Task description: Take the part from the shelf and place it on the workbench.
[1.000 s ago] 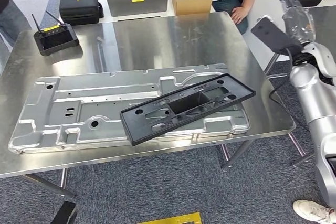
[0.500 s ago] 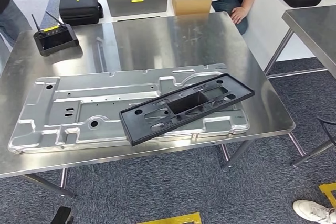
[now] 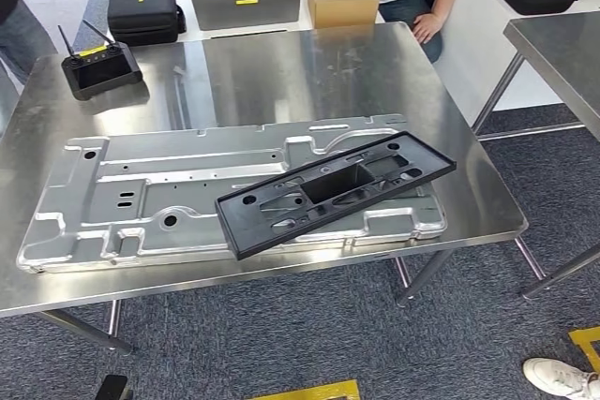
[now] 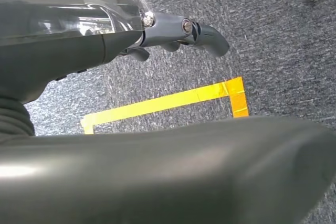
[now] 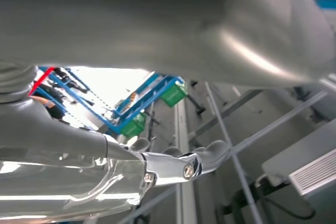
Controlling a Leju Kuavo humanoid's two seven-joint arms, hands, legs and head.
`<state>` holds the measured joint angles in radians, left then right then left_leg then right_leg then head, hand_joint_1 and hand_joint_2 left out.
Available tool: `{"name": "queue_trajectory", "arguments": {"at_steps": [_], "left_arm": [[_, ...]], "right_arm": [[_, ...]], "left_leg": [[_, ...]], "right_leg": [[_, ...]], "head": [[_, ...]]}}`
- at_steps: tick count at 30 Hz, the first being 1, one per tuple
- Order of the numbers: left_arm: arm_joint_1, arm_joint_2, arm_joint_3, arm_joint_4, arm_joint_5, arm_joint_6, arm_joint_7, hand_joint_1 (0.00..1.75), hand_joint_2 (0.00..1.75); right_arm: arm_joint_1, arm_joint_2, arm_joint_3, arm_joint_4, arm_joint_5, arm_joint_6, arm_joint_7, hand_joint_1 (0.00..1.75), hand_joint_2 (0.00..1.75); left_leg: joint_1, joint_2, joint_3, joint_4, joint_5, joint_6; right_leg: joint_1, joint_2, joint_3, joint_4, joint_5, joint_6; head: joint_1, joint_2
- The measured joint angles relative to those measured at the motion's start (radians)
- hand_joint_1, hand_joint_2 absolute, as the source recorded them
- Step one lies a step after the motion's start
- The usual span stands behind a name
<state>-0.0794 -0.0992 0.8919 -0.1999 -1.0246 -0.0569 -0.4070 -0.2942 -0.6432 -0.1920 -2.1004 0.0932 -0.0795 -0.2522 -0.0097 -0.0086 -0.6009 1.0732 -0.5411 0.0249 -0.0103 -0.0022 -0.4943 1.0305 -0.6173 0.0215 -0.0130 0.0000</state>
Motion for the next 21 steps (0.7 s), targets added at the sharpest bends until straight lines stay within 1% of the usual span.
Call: {"name": "queue_trajectory", "arguments": {"at_steps": [4,8,13,16,21], "left_arm": [[0.002,-0.008,0.008,0.0,0.001,0.005,-0.001,0.0,0.0],[0.008,-0.014,0.013,0.0,0.005,0.007,-0.006,0.0,0.0],[0.014,-0.017,0.022,0.0,0.012,0.01,-0.002,0.0,0.0],[0.018,-0.018,0.032,0.0,0.021,0.012,0.003,0.0,0.0],[0.022,-0.018,0.046,0.0,0.03,0.018,0.013,0.0,0.0]], "right_arm": [[0.138,0.011,-0.059,-0.073,-0.003,-0.009,-0.056,0.0,0.0],[0.29,0.049,-0.121,-0.144,0.012,-0.018,-0.122,0.0,0.0],[0.457,0.12,-0.175,-0.218,0.028,-0.029,-0.192,0.0,0.0],[0.546,0.176,-0.192,-0.258,0.036,-0.038,-0.239,0.0,0.0],[0.651,0.266,-0.193,-0.304,0.055,-0.043,-0.295,0.0,0.0]], "left_leg": [[0.0,0.0,0.0,0.0,0.0,0.0],[0.0,0.0,0.0,0.0,-0.001,0.0],[0.001,0.0,0.0,0.0,-0.001,0.0],[0.0,0.0,0.0,0.0,-0.001,0.0],[-0.004,0.0,0.001,0.001,-0.003,0.003]], "right_leg": [[0.0,-0.001,0.0,0.0,0.0,0.0],[0.0,-0.001,0.0,0.0,-0.001,0.0],[0.0,0.0,0.0,-0.001,-0.001,0.0],[-0.001,0.0,0.0,-0.001,-0.001,0.0],[-0.005,0.0,0.0,-0.002,-0.001,0.002]], "head": [[0.0,0.0],[0.0,0.0],[0.0,0.0],[0.0,0.0],[0.0,0.0]]}}
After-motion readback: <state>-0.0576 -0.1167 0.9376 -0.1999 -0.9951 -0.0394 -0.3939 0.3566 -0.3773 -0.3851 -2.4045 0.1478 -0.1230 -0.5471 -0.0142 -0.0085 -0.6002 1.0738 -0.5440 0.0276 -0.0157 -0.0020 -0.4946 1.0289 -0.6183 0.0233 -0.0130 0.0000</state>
